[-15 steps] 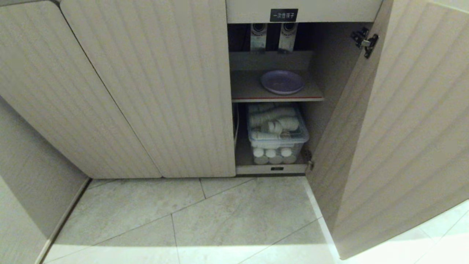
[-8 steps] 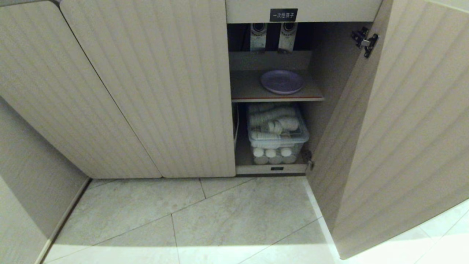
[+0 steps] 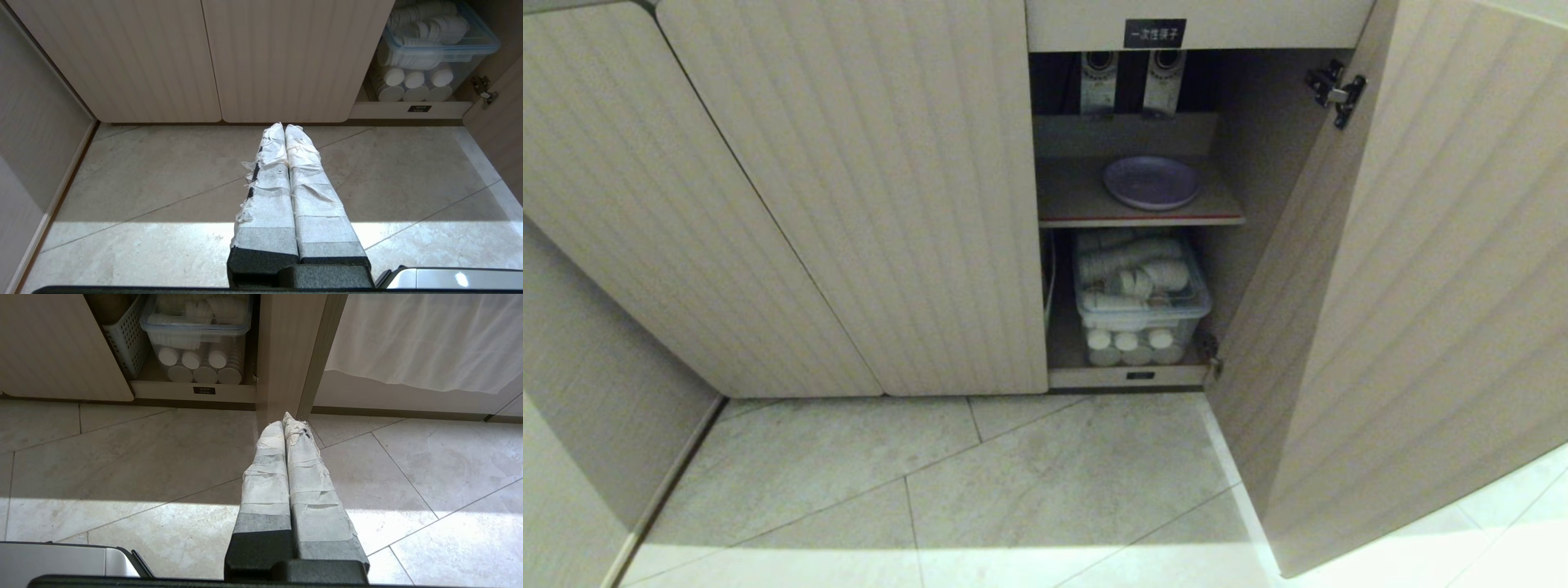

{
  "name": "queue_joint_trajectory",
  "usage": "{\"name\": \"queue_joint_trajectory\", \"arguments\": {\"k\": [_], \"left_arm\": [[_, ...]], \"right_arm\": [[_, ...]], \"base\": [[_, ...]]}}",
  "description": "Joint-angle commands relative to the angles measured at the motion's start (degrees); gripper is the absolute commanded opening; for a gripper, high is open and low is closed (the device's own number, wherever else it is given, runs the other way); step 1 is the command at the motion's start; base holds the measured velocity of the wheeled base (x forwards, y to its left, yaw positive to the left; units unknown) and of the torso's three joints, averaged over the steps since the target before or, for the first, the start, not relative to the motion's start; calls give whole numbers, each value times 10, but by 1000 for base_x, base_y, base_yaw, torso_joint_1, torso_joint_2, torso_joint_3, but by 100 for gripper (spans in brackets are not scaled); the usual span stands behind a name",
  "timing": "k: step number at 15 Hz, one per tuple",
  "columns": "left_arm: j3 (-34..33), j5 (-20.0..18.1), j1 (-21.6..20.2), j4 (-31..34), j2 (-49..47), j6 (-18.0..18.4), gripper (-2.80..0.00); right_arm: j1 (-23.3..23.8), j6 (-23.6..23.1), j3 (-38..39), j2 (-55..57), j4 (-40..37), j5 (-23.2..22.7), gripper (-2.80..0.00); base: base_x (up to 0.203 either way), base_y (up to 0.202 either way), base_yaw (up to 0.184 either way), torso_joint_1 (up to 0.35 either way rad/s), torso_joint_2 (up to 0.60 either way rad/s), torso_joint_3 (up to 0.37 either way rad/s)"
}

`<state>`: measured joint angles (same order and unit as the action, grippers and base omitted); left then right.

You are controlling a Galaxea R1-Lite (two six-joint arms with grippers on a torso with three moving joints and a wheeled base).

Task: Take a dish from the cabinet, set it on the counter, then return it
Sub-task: Close the cabinet door

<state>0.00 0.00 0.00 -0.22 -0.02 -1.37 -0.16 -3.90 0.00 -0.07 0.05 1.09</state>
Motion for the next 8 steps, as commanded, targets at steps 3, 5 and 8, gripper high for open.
{"name": "queue_joint_trajectory", "arguments": {"k": [3,5,8], "left_arm": [[0,0,0,0,0,0,-280],[0,0,0,0,0,0,-280],[0,0,0,0,0,0,-280]], "right_arm": [[0,-4,-1,1,0,0,-280],[0,1,-1,1,2,2,-280],[2,11,-14,21,11,15,-280]], "base": [[0,0,0,0,0,0],[0,0,0,0,0,0],[0,0,0,0,0,0]]}}
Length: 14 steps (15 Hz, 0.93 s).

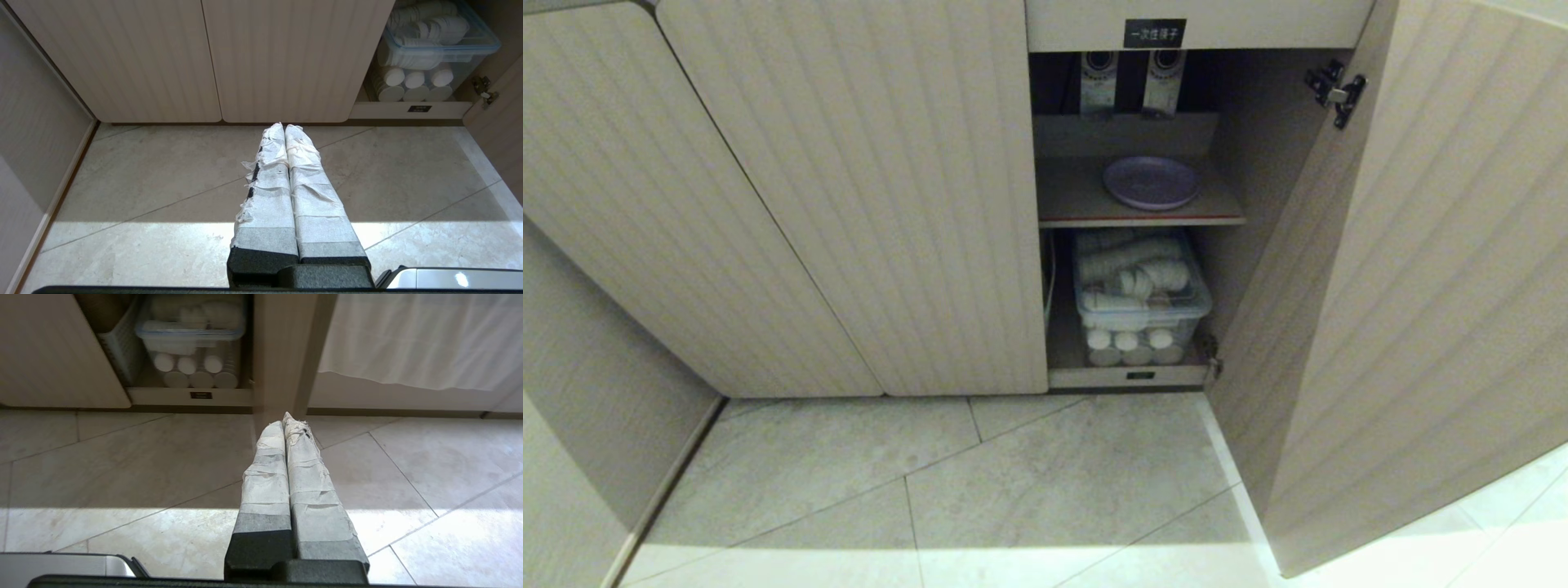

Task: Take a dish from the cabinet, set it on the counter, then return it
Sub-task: Close the cabinet door

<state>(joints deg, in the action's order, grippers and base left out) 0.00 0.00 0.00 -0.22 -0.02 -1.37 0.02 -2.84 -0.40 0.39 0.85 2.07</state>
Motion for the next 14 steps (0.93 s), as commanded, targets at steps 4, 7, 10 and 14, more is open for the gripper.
{"name": "queue_joint_trajectory", "arguments": {"k": [4,7,10,14], "left_arm": [[0,0,0,0,0,0,-280],[0,0,0,0,0,0,-280],[0,0,0,0,0,0,-280],[0,0,0,0,0,0,-280]], "right_arm": [[1,23,-61,80,13,108,-280],[13,26,-115,124,17,142,-280],[66,26,-153,167,21,142,-280],[156,27,-219,251,57,74,-280]], "base": [[0,0,0,0,0,0],[0,0,0,0,0,0],[0,0,0,0,0,0],[0,0,0,0,0,0]]}}
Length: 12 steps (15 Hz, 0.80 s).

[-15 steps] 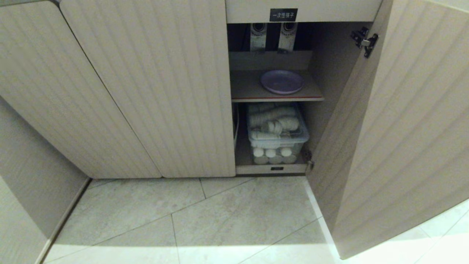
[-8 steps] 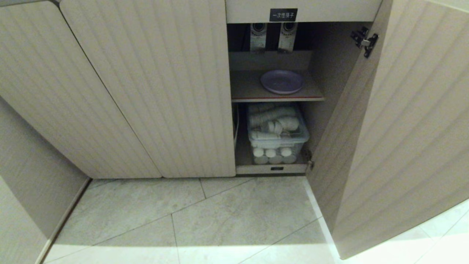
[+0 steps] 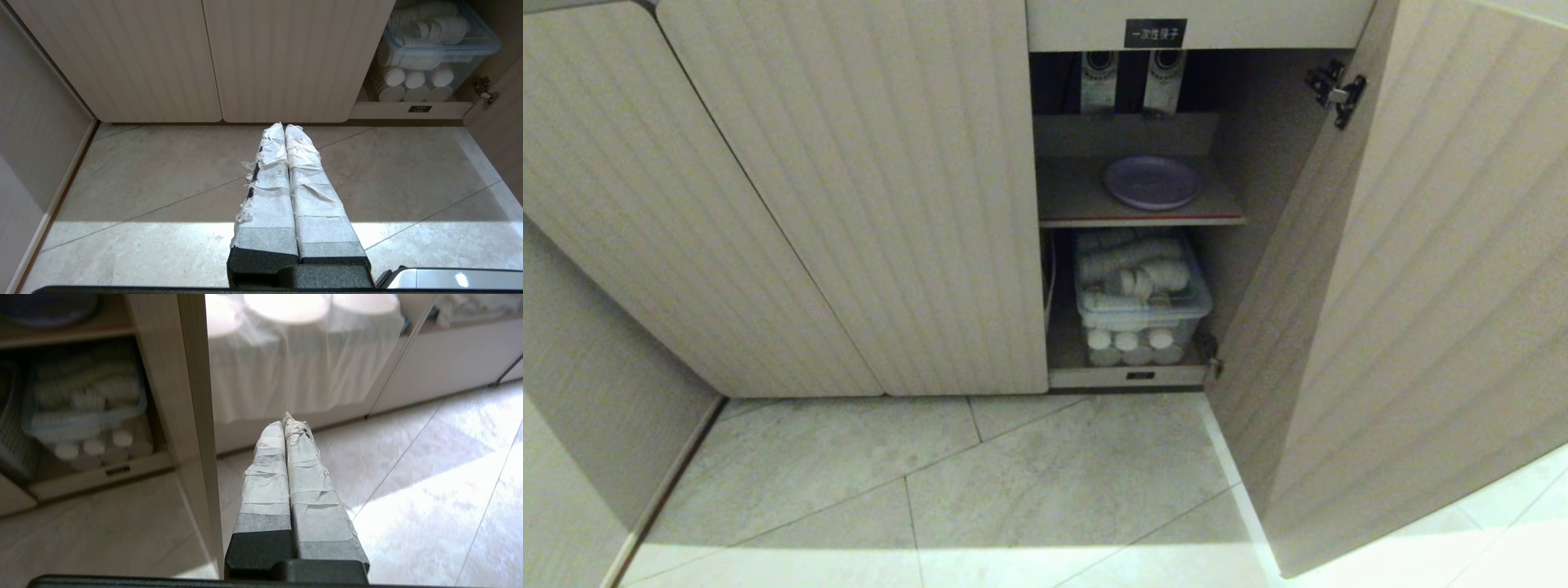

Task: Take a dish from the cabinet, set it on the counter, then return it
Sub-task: Close the cabinet door

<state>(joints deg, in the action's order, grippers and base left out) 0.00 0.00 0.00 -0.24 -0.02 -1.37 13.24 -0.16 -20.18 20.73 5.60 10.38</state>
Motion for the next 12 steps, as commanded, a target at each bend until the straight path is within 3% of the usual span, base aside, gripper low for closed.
{"name": "queue_joint_trajectory", "arguments": {"k": [1,3,8,12], "left_arm": [[0,0,0,0,0,0,-280],[0,0,0,0,0,0,-280],[0,0,0,0,0,0,-280],[0,0,0,0,0,0,-280]], "right_arm": [[35,0,-31,66,18,-19,-280],[42,7,-44,102,44,-32,-280],[43,21,-69,184,206,-51,-280],[43,32,-79,202,230,-55,-280]], "base": [[0,0,0,0,0,0],[0,0,0,0,0,0],[0,0,0,0,0,0],[0,0,0,0,0,0]]}}
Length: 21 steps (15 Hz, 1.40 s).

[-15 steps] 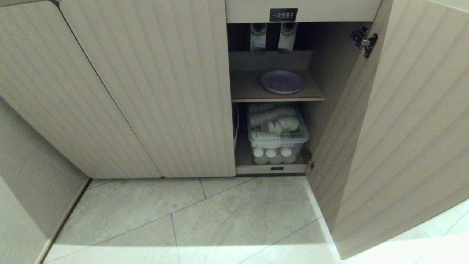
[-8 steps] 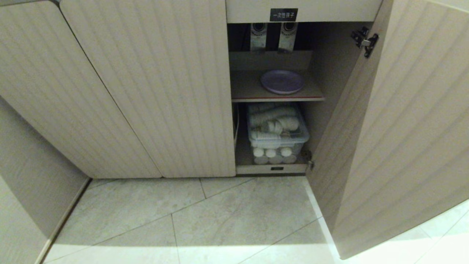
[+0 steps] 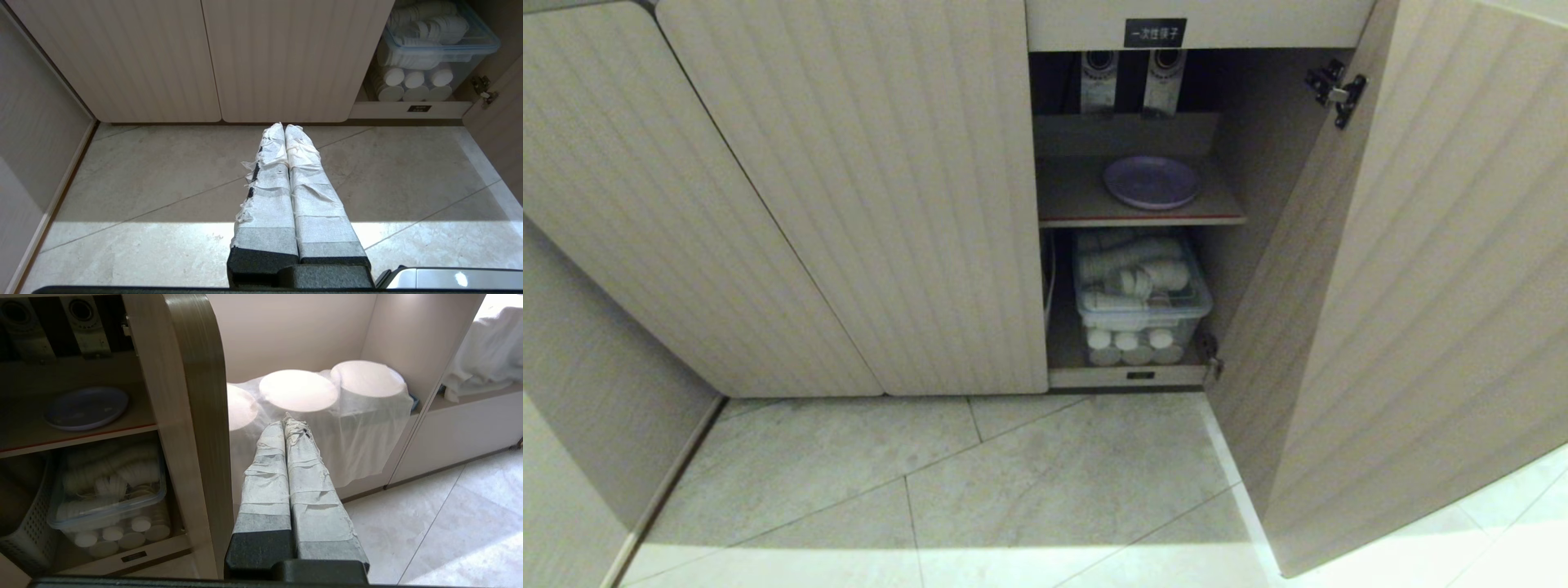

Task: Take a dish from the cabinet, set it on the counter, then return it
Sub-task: Close the cabinet door

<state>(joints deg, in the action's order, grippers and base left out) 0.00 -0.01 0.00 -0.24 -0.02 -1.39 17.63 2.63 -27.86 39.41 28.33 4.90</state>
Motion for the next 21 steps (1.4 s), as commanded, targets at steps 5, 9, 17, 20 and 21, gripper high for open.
{"name": "queue_joint_trajectory", "arguments": {"k": [5,9,17,20,21], "left_arm": [[0,0,0,0,0,0,-280],[0,0,0,0,0,0,-280],[0,0,0,0,0,0,-280],[0,0,0,0,0,0,-280],[0,0,0,0,0,0,-280]], "right_arm": [[6,19,-13,28,-6,0,-280],[-1,33,7,26,-9,-18,-280],[-73,60,17,21,-9,-33,-280],[-113,62,20,11,-12,-33,-280],[-123,63,20,5,-13,-33,-280]], "base": [[0,0,0,0,0,0],[0,0,0,0,0,0],[0,0,0,0,0,0],[0,0,0,0,0,0],[0,0,0,0,0,0]]}}
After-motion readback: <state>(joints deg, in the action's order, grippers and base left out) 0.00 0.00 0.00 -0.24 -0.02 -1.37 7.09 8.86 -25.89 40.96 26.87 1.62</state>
